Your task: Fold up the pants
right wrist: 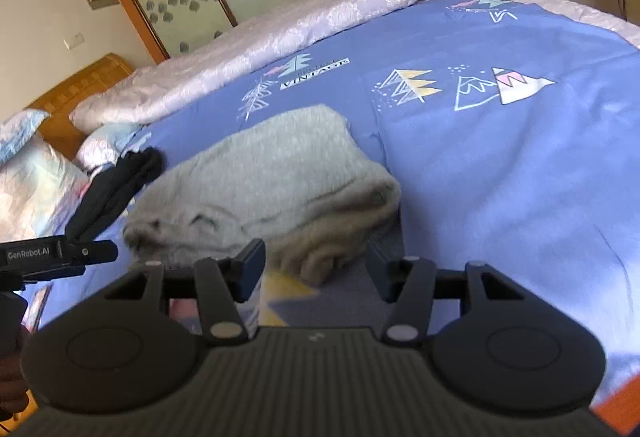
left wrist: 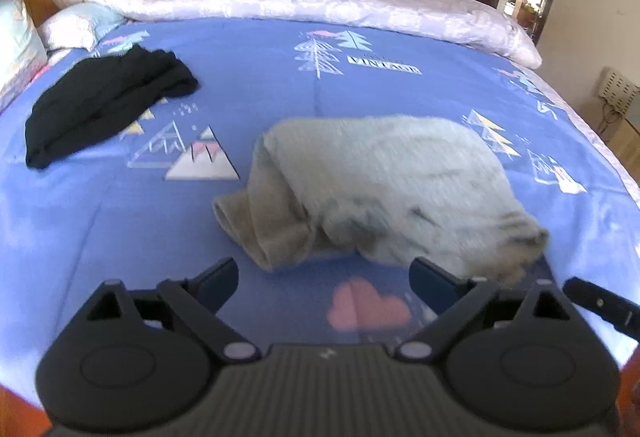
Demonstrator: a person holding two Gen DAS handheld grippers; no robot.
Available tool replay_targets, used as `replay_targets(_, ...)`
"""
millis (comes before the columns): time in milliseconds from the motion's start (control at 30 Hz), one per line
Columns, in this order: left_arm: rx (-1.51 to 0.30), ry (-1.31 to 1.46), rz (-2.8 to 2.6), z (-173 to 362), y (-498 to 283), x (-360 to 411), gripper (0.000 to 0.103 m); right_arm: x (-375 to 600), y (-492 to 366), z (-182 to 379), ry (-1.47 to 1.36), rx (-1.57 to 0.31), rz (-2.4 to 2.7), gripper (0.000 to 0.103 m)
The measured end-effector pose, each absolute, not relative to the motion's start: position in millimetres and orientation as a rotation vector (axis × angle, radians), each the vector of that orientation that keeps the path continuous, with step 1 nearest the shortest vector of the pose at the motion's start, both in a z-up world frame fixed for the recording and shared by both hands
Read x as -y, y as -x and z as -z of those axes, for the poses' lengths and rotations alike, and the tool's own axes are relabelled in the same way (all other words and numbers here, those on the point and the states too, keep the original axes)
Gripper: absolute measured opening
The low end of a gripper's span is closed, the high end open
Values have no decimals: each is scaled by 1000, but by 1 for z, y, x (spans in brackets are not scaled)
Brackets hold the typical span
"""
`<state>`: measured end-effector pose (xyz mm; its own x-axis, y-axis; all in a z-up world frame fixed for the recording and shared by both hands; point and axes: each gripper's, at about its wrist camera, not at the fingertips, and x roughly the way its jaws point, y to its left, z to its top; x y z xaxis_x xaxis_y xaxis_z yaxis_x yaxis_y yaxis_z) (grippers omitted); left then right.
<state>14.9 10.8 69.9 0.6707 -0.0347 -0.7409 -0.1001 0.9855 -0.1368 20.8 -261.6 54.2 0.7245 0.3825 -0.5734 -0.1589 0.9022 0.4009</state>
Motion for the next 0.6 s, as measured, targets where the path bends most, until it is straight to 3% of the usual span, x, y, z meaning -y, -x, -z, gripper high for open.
replay_targets(600, -867, 111, -107, -51, 46, 2, 103, 216, 26, -49, -340, -722, -324, 63)
